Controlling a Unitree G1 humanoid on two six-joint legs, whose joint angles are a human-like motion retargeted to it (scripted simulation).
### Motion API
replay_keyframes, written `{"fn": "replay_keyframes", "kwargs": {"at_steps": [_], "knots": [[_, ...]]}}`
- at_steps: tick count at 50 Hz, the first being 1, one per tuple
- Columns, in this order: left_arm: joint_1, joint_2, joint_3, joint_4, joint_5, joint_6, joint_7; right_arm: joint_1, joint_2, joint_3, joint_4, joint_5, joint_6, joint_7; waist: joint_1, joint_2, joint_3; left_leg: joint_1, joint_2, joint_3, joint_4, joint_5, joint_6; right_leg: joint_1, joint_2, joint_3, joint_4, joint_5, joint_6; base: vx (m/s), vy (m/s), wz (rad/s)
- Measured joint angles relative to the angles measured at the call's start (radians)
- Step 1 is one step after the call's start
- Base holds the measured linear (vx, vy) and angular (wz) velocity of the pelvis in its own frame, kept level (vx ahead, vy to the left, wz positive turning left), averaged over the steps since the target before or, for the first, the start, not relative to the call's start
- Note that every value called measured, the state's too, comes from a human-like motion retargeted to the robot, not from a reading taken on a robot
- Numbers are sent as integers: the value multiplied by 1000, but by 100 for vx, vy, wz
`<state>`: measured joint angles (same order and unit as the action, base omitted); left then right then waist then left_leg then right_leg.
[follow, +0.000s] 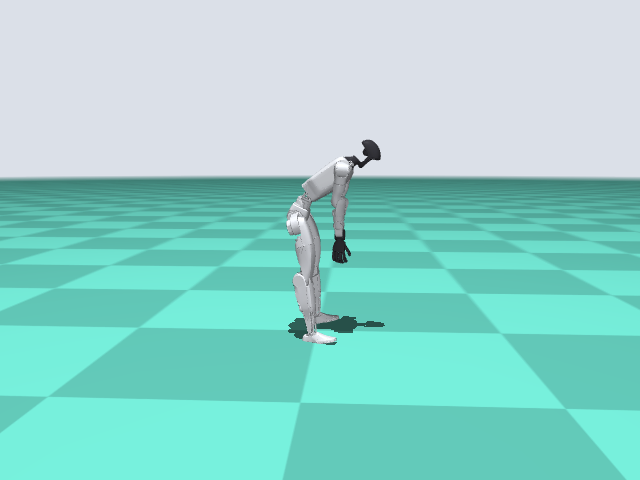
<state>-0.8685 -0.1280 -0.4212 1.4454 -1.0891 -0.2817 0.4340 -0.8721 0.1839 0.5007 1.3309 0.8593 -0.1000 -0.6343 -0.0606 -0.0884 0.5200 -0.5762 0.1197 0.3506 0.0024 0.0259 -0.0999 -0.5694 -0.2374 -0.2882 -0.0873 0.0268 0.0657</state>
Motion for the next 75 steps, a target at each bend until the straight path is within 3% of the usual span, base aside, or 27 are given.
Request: {"fn": "replay_keyframes", "kwargs": {"at_steps": [5, 8, 10, 16, 19, 22, 27, 33, 35, 40, 45, 50, 59, 67, 75], "knots": [[195, -69, 14, 18, 103, -10, -17, 243, 25, -85, -3, 17, -11, 38, 15, 15, 0, -64, -6, -25, -31, 31, -10, -65, 1, -14, 0, 15, -6, 2, 0, 25], [286, -92, 25, -15, 89, -3, 111, 339, 19, -94, -17, -18, 25, -69, 19, 23, 0, -84, -11, -34, -60, 46, -9, -91, 1, -26, 0, 18, 0, 5, 1, 10], [320, -123, 91, -78, -121, -33, 1, 360, 25, -74, 11, -13, 58, -7, 31, 29, 0, -49, -7, -41, -68, 45, -17, -56, 6, -31, 0, 13, -11, 3, 0, 3], [296, -119, 156, -63, -122, -9, -62, 341, 27, -119, 13, -9, 54, 45, 25, 20, 0, 51, -5, -46, -71, 23, -17, 50, 8, -47, 0, -13, -3, 7, 1, -1], [210, -86, 115, 13, 186, 36, 57, 251, 33, -135, 15, -54, 22, 16, 5, 0, 0, 116, -6, -41, -60, 1, -13, 121, 5, -54, 0, -30, 8, 11, 1, -4], [87, -67, 106, 36, 153, 74, 2, 138, 11, -152, 25, -21, 2, 26, 22, 7, 0, 217, -4, -38, -38, -31, -15, 233, 3, -60, 1, -55, 19, 12, 0, -8], [-240, 0, 22, 53, 104, 149, 31, -199, -69, -162, 53, 97, 29, 19, 45, 7, -19, 383, 0, -26, 0, -85, -21, 406, -4, -67, 19, -99, 40, 14, 1, -12], [-724, 119, -102, -11, 44, 204, 93, -680, -260, -69, -7, 144, 41, -34, 86, 13, -173, 470, 14, -14, 55, -134, -29, 494, -8, -61, 62, -138, 53, 14, 0, -9], [-851, 154, -101, -72, 44, 167, 114, -797, -344, -23, -75, 93, 42, -53, 99, 33, -262, 471, 19, -16, 76, -152, -32, 499, -10, -67, 76, -150, 65, 18, 1, 2], [-1139, 332, -203, -310, 141, 109, 164, -1148, -461, 81, -220, 48, 2, -62, 79, 46, -363, 487, 34, -18, 107, -188, -35, 520, -5, -69, 102, -178, 62, 18, 1, 2], [-1313, 416, -250, -415, 120, 77, 186, -1413, -500, 249, -157, 77, -4, -62, 65, 43, -436, 514, 40, -22, 117, -216, -40, 558, -1, -76, 97, -203, 41, 20, 1, 4], [-1358, 466, -295, -405, 75, 64, 146, -1499, -471, 301, -95, 82, -16, -68, 51, 47, -489, 547, 40, -22, 136, -242, -52, 606, -3, -80, 89, -225, 39, 17, 1, 0], [-1331, 475, -396, -369, 100, 102, 91, -1411, -489, 271, -140, 188, -103, -20, 88, 68, -528, 613, 44, -20, 158, -277, -38, 670, -7, -80, 111, -258, 46, 10, 0, -2], [-1334, 473, -405, -352, 107, 109, 79, -1384, -509, 282, -159, 237, -135, 26, 88, 71, -531, 632, 48, -23, 153, -280, -33, 690, -1, -85, 111, -264, 44, 0, 0, 0], [-1332, 449, -393, -327, 109, 143, 111, -1376, -510, 267, -132, 260, -103, 84, 103, 60, -492, 618, 56, -12, 150, -267, -31, 669, 8, -70, 101, -253, 41, -4, -2, -5]]}}
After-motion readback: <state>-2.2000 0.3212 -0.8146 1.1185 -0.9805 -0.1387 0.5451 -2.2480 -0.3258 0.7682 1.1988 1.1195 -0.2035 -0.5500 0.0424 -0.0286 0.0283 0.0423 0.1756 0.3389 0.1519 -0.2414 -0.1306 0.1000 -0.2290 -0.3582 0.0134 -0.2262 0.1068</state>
